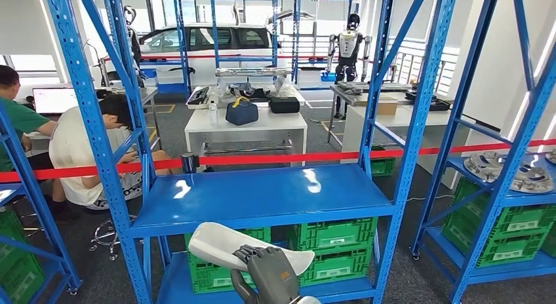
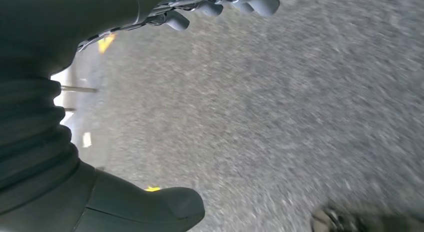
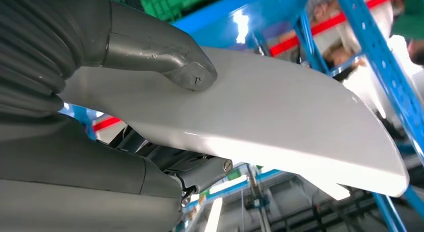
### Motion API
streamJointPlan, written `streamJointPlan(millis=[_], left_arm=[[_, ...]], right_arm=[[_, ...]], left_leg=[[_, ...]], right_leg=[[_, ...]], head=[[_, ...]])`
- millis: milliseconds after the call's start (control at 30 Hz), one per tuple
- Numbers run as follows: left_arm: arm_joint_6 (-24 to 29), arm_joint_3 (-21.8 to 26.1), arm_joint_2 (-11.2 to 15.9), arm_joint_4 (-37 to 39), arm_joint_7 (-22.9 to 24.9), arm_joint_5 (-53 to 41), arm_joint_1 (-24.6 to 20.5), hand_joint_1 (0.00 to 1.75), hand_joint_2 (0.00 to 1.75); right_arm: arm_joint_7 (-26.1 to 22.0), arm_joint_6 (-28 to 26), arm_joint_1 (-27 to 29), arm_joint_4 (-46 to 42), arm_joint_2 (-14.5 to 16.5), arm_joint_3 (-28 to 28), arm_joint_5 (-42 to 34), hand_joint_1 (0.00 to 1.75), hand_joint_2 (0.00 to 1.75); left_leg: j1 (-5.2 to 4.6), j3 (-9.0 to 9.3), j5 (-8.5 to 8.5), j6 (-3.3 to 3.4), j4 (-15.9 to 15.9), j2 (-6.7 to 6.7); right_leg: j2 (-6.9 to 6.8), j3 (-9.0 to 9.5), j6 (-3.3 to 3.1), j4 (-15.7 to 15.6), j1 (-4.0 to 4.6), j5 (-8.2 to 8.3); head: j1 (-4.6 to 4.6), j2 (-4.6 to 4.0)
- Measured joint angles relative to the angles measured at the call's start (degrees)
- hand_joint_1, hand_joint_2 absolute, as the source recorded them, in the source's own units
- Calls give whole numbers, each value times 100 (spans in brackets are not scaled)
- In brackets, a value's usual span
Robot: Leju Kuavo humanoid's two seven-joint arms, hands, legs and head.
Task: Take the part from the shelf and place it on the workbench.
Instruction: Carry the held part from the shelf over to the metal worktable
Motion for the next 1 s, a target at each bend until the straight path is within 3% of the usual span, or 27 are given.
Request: streamJointPlan(millis=[67,100,200,233,267,300,367,433,467,533,567,600,633,700,733,767,800,867,933,967,1000], left_arm=[[-22,10,-4,3,-1,61,-3,0,175],[-19,27,-7,5,37,107,6,0,175],[17,143,13,11,180,322,42,0,175],[30,205,28,11,231,414,54,0,175],[44,273,40,11,286,504,70,0,175],[59,347,48,11,346,587,92,0,175],[79,485,50,13,472,696,143,0,175],[106,598,34,15,592,752,170,0,175],[129,640,22,16,635,765,175,0,175],[195,713,-8,21,679,790,192,0,175],[226,743,-25,22,683,797,203,0,175],[254,771,-39,23,680,801,212,0,175],[278,792,-52,24,669,804,218,0,175],[311,826,-62,22,595,825,220,0,175],[324,848,-67,22,529,850,221,0,175],[331,872,-72,23,458,875,221,0,175],[336,894,-76,23,401,894,221,0,175],[338,917,-89,26,331,905,221,0,175],[337,928,-100,26,279,905,220,0,175],[336,937,-101,25,246,903,219,0,175],[332,945,-99,25,210,900,218,0,175]], right_arm=[[64,-33,2,-3,-18,0,63,175,175],[92,-42,7,-11,-27,-1,91,175,175],[232,-29,59,-66,-65,-10,217,175,175],[286,-20,102,-97,-90,-20,279,175,175],[329,-14,158,-138,-121,-36,340,175,175],[358,-11,220,-189,-153,-57,391,175,175],[405,8,325,-306,-210,-102,457,175,175],[440,51,379,-416,-246,-142,496,175,175],[440,74,392,-457,-257,-153,506,175,175],[417,132,408,-504,-271,-160,510,175,175],[394,168,414,-515,-278,-158,500,175,175],[362,208,418,-521,-285,-157,480,175,175],[324,242,420,-525,-292,-156,449,175,175],[220,260,418,-509,-297,-150,390,175,175],[154,239,417,-481,-298,-144,369,175,175],[87,208,416,-441,-298,-135,349,175,175],[26,173,413,-397,-297,-128,330,175,175],[-49,124,387,-330,-291,-118,286,175,175],[-91,97,324,-298,-271,-111,256,175,175],[-106,89,284,-285,-259,-107,234,175,175],[-115,86,241,-268,-248,-102,203,175,175]], left_leg=[[15,-30,21,-67,-18,-4],[17,-74,-119,-92,67,-9],[26,-285,-955,-150,946,-17],[28,-326,-1107,-169,1294,-17],[30,-313,-1117,-183,1526,-17],[33,-218,-1008,-194,1580,-17],[49,241,-779,-213,1112,-17],[30,761,-876,-182,366,-32],[13,886,-964,-144,143,-42],[-15,859,-943,-28,61,-49],[-13,815,-891,26,52,-39],[-8,759,-828,85,44,-25],[2,689,-756,132,37,-12],[4,520,-613,177,40,1],[2,425,-541,178,42,2],[1,332,-471,176,45,2],[1,240,-400,170,48,2],[2,76,-261,142,52,-1],[-4,-28,-133,87,48,-8],[-4,-46,-74,52,34,-10],[-1,-57,-12,13,11,-11]], right_leg=[[-10,-70,-56,-51,-20,135],[-18,-115,-92,-82,-36,218],[-25,-331,-148,-101,-49,448],[-30,-420,-143,-88,-48,515],[-37,-514,-135,-67,-49,577],[-45,-617,-121,-37,-53,633],[-54,-821,-74,52,-69,730],[-64,-974,-9,146,-68,811],[-70,-1014,19,170,-63,856],[-77,-1055,78,158,-66,959],[-68,-1089,114,171,-78,944],[-56,-1144,157,257,-90,827],[-43,-1231,197,457,-101,604],[-30,-1439,253,1161,-117,25],[-30,-1511,264,1533,-122,-165],[-29,-1514,266,1786,-122,-227],[-29,-1425,260,1859,-122,-166],[-27,-918,228,1391,-120,111],[-17,-261,170,515,-99,100],[-8,-70,139,213,-82,35],[0,9,109,44,-63,-23]], head=[[-2,1],[-5,1],[-16,1],[-17,1],[-17,1],[-17,1],[-16,1],[-19,3],[-20,4],[-23,4],[-25,4],[-26,5],[-28,5],[-28,5],[-29,5],[-28,5],[-27,5],[-26,5],[-27,10],[-28,13],[-30,16]])
